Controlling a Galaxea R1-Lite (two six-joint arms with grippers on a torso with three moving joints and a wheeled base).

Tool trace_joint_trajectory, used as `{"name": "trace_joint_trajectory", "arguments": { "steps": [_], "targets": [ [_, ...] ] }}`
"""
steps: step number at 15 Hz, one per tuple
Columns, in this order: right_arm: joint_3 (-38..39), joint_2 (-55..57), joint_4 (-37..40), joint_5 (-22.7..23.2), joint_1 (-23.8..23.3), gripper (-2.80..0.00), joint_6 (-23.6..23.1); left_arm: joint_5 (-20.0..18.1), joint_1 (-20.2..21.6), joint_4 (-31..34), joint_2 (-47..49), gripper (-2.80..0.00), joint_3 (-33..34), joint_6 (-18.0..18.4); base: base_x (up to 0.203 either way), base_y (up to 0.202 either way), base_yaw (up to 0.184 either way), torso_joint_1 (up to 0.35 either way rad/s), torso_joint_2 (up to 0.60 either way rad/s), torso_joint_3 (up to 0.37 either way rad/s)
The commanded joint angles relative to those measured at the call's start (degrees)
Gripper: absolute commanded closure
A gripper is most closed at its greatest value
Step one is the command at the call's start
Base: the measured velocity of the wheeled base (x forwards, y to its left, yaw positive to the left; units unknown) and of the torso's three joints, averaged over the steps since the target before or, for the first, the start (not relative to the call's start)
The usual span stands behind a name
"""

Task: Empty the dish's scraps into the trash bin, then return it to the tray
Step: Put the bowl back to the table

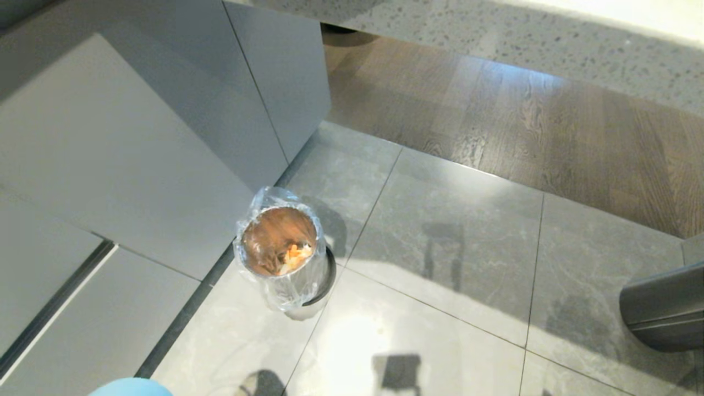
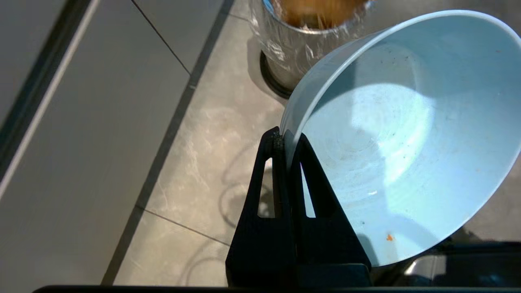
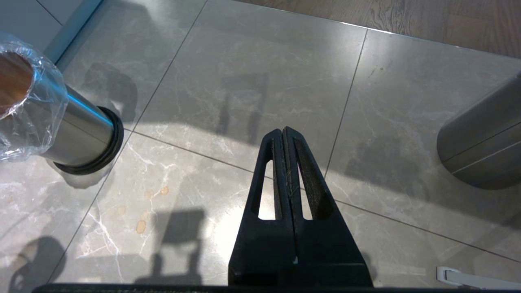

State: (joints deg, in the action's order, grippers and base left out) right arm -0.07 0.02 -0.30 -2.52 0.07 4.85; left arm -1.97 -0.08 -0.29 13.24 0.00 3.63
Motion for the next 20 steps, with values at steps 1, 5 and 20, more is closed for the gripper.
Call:
{"name": "trace_joint_trajectory", "arguments": {
  "steps": [1, 5, 20],
  "targets": [
    [0.0, 0.0, 0.0, 0.0, 0.0, 0.0, 0.0, 0.0, 0.7, 0.0, -4.7, 0.0, 0.0, -0.1, 0.0, 0.0, 0.0, 0.0, 0.0, 0.0],
    [0.0, 0.0, 0.0, 0.0, 0.0, 0.0, 0.0, 0.9, 0.3, 0.1, -11.3, 0.0, 0.0, -4.1, 0.0, 0.0, 0.0, 0.0, 0.0, 0.0],
    [0.0, 0.0, 0.0, 0.0, 0.0, 0.0, 0.0, 1.4, 0.3, -0.1, -13.2, 0.0, 0.0, -4.6, 0.0, 0.0, 0.0, 0.0, 0.0, 0.0]
  ]
}}
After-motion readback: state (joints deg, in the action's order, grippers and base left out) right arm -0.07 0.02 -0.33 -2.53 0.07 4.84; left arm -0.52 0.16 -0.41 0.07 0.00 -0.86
